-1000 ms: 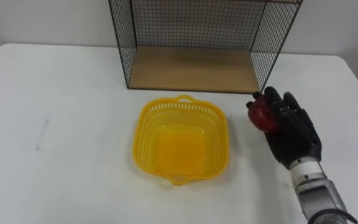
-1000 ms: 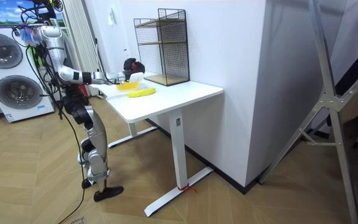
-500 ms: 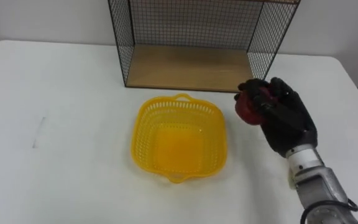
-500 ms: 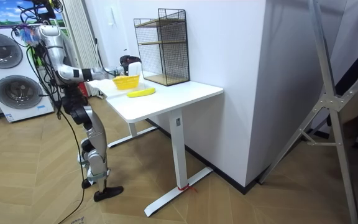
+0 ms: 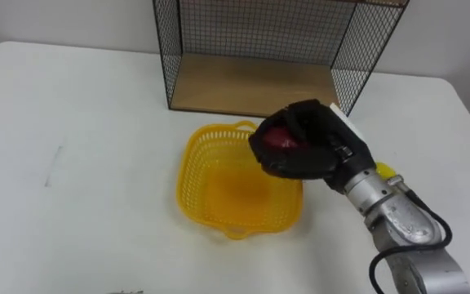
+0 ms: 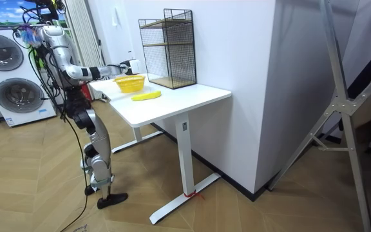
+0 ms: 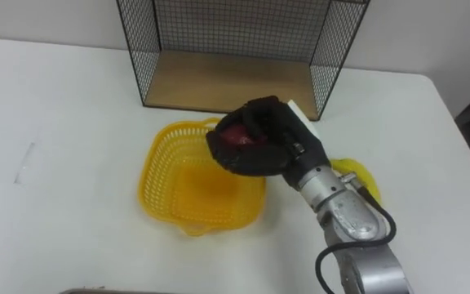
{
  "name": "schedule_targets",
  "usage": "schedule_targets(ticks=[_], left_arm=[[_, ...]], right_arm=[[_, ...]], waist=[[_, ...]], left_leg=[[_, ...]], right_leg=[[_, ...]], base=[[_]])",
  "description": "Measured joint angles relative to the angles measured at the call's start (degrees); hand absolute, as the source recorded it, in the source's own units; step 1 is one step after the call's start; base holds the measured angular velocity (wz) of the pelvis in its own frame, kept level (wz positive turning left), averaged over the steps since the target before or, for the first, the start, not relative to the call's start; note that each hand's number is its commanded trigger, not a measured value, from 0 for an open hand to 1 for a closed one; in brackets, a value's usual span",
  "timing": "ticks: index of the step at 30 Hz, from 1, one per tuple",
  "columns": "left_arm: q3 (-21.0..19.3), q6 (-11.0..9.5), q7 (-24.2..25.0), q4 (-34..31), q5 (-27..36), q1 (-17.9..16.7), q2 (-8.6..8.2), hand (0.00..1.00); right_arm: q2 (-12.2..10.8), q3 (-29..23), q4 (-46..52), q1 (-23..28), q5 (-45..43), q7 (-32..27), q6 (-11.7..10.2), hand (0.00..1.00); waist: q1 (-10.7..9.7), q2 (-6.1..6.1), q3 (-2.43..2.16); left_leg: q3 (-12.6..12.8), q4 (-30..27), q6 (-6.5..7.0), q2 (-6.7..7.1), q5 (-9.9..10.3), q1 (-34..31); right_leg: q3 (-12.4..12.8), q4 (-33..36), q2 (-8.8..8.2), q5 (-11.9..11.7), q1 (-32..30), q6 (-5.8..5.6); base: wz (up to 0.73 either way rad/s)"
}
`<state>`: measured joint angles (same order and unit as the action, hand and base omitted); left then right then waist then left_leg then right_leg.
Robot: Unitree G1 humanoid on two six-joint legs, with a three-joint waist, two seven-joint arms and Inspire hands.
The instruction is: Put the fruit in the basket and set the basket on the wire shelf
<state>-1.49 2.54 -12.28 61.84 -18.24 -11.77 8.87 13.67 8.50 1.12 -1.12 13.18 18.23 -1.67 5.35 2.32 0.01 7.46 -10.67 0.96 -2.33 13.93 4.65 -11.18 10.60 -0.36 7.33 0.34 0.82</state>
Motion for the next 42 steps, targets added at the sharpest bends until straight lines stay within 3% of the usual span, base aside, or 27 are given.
schedule_targets(ticks=[3,4,5,16,42], left_arm=[[2.46,0.01,0.0,0.0,0.0,-0.04,0.86,0.0],[3.09,0.02,0.0,0.0,-0.01,-0.05,0.94,0.0],[3.42,0.02,0.0,0.01,-0.01,-0.01,0.93,0.0],[5.0,0.0,-0.01,-0.03,-0.03,0.99,0.79,0.0],[5.19,0.05,0.0,-0.02,-0.02,1.42,0.88,0.0]], right_arm=[[0.14,2.06,-0.02,-0.5,-1.64,-0.3,0.0,1.0],[0.15,2.71,-0.06,-0.55,-2.28,-0.36,0.0,0.55],[0.15,3.04,-0.15,-0.55,-2.34,-0.42,0.01,0.02],[-0.05,5.31,-2.92,-0.57,-8.44,0.09,0.49,0.0],[-0.05,5.39,-2.94,-0.58,-9.04,0.13,0.52,0.0]], waist=[[0.05,0.36,0.25],[0.08,0.45,0.29],[0.11,0.49,0.3],[1.45,0.23,0.67],[1.16,0.88,0.4]], left_leg=[[-0.01,-0.06,0.0,-0.06,0.0,0.01],[-0.01,-0.03,0.0,-0.06,0.0,0.01],[-0.02,0.04,0.0,-0.05,0.0,0.01],[-1.64,0.32,0.0,0.1,0.01,-0.28],[-2.26,-0.05,-0.01,0.12,0.0,-0.72]], right_leg=[[-0.07,0.02,0.03,-0.02,0.05,0.03],[-0.11,0.02,0.03,-0.03,0.07,0.03],[-0.2,0.02,0.01,-0.03,0.11,0.02],[-1.61,-0.87,0.03,-0.09,0.86,-0.05],[-2.52,-0.83,-0.27,-0.08,0.86,-0.09]], base=[[0.0],[0.0],[0.0],[0.07],[0.01]])
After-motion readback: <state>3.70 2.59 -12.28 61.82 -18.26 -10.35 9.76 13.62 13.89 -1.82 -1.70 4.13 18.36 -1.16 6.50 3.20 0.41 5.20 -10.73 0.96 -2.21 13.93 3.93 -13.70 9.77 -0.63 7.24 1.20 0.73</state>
